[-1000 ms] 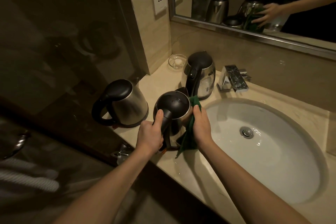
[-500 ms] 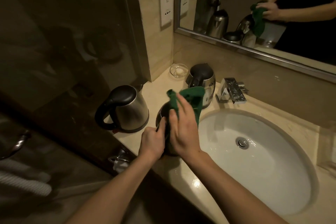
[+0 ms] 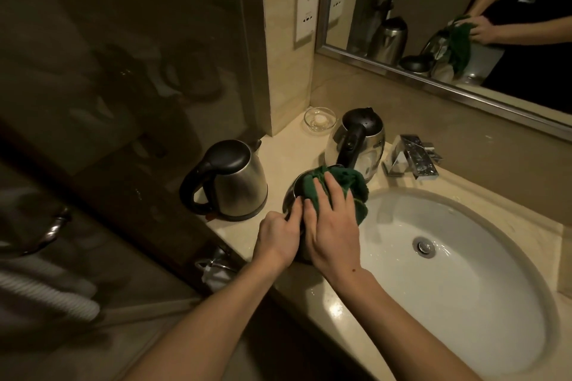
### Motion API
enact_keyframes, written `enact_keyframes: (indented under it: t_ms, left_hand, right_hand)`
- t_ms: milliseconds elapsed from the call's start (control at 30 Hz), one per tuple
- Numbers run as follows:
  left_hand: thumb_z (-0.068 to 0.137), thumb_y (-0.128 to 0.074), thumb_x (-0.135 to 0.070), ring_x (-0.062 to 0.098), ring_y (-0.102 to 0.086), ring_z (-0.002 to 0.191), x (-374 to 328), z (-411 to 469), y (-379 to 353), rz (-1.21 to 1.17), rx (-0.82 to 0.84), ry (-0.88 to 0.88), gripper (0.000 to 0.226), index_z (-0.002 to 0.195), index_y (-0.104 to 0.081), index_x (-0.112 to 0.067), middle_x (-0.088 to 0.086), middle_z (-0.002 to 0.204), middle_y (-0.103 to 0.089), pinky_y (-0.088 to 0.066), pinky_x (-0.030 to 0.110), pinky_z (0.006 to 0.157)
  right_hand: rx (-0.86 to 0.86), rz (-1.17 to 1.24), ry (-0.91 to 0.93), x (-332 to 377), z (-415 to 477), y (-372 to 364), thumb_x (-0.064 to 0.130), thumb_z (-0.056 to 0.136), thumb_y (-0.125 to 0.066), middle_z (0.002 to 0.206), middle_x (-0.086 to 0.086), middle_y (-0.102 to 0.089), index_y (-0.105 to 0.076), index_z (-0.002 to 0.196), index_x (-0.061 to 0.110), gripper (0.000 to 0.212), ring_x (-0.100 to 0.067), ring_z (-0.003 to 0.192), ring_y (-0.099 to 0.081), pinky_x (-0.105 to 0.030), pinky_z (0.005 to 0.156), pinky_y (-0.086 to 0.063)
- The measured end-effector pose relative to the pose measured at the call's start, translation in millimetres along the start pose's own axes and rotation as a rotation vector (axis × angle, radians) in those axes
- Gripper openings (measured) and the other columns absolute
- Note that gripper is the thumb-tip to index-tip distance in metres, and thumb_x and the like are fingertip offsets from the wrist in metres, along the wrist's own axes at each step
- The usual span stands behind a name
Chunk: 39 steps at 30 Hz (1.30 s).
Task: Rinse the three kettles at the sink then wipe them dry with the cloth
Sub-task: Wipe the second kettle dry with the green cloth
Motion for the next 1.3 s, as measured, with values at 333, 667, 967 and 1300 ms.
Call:
enact_keyframes:
  t_ms: [333, 667, 967, 1300]
  left_hand:
    - [0.099, -0.041, -0.058, 0.018, -0.043, 0.034, 2, 3, -1, -0.103, 0.133, 0.020, 0.068, 0.049, -0.047, -0.013, -0.001, 0.037, -0.042, -0.035, 0.030, 0.047]
    - [0.092, -0.038, -0.063, 0.019, -0.047, 0.040, -5, 19, 11, -0.063, 0.395, -0.030, 0.064, 0.052, -0.057, -0.017, 0.005, 0.044, -0.047, -0.042, 0.029, 0.053]
    - [0.103, -0.037, -0.052, 0.019, -0.059, 0.067, -20, 24, 31, 0.002, 0.090, 0.005, 0.063, 0.058, -0.054, -0.011, 0.008, 0.064, -0.057, -0.042, 0.032, 0.073]
    - [0.106, -0.035, -0.042, 0.025, -0.061, 0.071, -22, 14, 30, 0.097, -0.259, 0.085, 0.059, 0.062, -0.054, -0.006, 0.015, 0.071, -0.061, -0.042, 0.036, 0.071]
  right_hand:
    - [-0.059, 0.802, -0.821, -69, -54, -35, 0.033, 0.103, -0.030, 0.138, -0.004, -0.046, -0.046, 0.137, 0.019, 0.040, -0.020, 0.130, -0.042, -0.041, 0.111, -0.033]
    - [0.061, 0.989, -0.809, -96, -27, -21, 0.038, 0.103, -0.031, 0.118, 0.002, -0.060, -0.055, 0.127, 0.019, 0.039, -0.013, 0.115, -0.052, -0.034, 0.101, -0.039]
    - [0.259, 1.104, -0.988, -102, -18, -18, 0.040, 0.102, -0.034, 0.106, -0.005, -0.065, -0.063, 0.111, 0.017, 0.039, -0.012, 0.094, -0.059, -0.025, 0.074, -0.044]
    - [0.064, 1.001, -0.814, -74, -23, -3, 0.033, 0.104, -0.030, 0.121, 0.007, -0.058, -0.051, 0.133, 0.023, 0.037, -0.012, 0.119, -0.050, -0.027, 0.095, -0.038]
Point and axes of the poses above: each hand's wrist, its own z-axis towards the middle knuckle, its own y-axis out of the back of the hand, x = y × z, the point moved 6 cm from there along z, towards the middle knuckle
